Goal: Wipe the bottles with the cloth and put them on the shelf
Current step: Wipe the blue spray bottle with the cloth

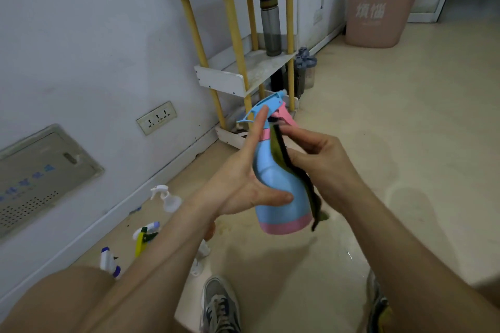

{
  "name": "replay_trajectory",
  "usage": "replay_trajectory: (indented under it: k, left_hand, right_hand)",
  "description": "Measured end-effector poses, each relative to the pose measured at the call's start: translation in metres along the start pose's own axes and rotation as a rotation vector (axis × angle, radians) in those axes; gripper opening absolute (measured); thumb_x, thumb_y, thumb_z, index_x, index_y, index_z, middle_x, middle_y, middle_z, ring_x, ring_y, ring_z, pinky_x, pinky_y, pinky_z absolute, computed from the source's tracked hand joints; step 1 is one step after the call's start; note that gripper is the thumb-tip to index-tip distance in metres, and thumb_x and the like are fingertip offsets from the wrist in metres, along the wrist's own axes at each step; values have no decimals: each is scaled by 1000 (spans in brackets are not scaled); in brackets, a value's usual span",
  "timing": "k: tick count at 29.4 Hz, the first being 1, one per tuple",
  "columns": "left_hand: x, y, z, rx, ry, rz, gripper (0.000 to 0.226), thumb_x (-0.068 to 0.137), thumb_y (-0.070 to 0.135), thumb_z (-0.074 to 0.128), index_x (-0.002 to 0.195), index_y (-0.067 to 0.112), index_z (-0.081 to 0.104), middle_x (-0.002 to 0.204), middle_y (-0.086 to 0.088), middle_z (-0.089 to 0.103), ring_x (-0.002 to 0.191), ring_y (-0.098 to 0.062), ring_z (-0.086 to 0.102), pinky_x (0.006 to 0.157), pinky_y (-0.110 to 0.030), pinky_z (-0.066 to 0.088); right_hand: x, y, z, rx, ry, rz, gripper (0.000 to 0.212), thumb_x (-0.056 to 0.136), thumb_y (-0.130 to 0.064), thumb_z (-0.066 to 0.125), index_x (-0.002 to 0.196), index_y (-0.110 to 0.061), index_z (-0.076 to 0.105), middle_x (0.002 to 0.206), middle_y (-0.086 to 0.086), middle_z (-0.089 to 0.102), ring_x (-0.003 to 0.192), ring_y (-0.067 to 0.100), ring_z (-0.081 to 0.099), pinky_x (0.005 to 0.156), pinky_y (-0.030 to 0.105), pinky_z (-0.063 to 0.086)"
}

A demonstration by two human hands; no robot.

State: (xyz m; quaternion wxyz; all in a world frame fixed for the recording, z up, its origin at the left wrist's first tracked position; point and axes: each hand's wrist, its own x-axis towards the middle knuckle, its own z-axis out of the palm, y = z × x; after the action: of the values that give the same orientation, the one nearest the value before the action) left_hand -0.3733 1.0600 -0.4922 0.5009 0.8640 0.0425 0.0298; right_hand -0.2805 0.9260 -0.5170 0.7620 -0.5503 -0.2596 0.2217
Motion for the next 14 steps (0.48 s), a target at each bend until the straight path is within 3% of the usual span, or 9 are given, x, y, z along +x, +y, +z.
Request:
replay_trajectory:
  k: [1,3,5,8,10,12,14]
  left_hand:
    - [-1,-1,1,2,-8,-1,135,69,9,87,140,65,-13,131,38,40,105,-1,64,88,-31,57]
    - [-1,-3,1,31,-35,-2,137,69,10,87,141,64,-16,135,33,40,108,0,62,89,-31,56]
    - [-1,-5,1,51,-36,-13,138,69,6,86,139,66,-16,144,21,38,110,-1,60,88,-34,57]
    - [1,-7,7,-65,46,-6,134,66,-12,77,140,63,-6,150,13,34,113,1,58,83,-28,57]
    - [7,-10,10,-336,236,27,112,58,-12,62,141,50,20,140,4,46,121,-10,55,87,-27,52]
    - [16,-11,13,-640,358,-35,82,57,-4,53,130,32,47,123,-4,59,114,-16,58,92,-29,47]
    - [19,-8,20,-553,375,-120,45,80,5,61,120,25,61,118,-6,62,105,-13,62,89,-27,50]
  right_hand:
    - [-2,7,-1,64,29,46,33,90,4,63,105,-24,74,123,23,64,107,20,67,89,32,57]
    - [-6,15,-2,70,17,148,23,96,-11,59,114,-20,68,117,13,71,100,21,71,85,33,59]
    - [-4,18,-1,-22,-72,250,29,102,-25,50,127,-22,63,118,1,72,104,19,70,89,35,58]
    - [1,20,-5,-38,-178,369,38,102,-52,40,136,-42,54,125,-12,68,114,15,66,98,45,52]
    - [0,25,-5,-33,-131,437,40,96,-65,39,128,-49,56,119,-17,69,113,15,65,96,50,51]
    - [0,36,0,22,-2,395,40,96,-62,44,126,-43,61,119,-13,70,114,19,65,96,49,52]
    - [-2,40,9,38,110,271,33,102,-46,46,128,-35,62,118,-8,72,110,17,68,93,40,55]
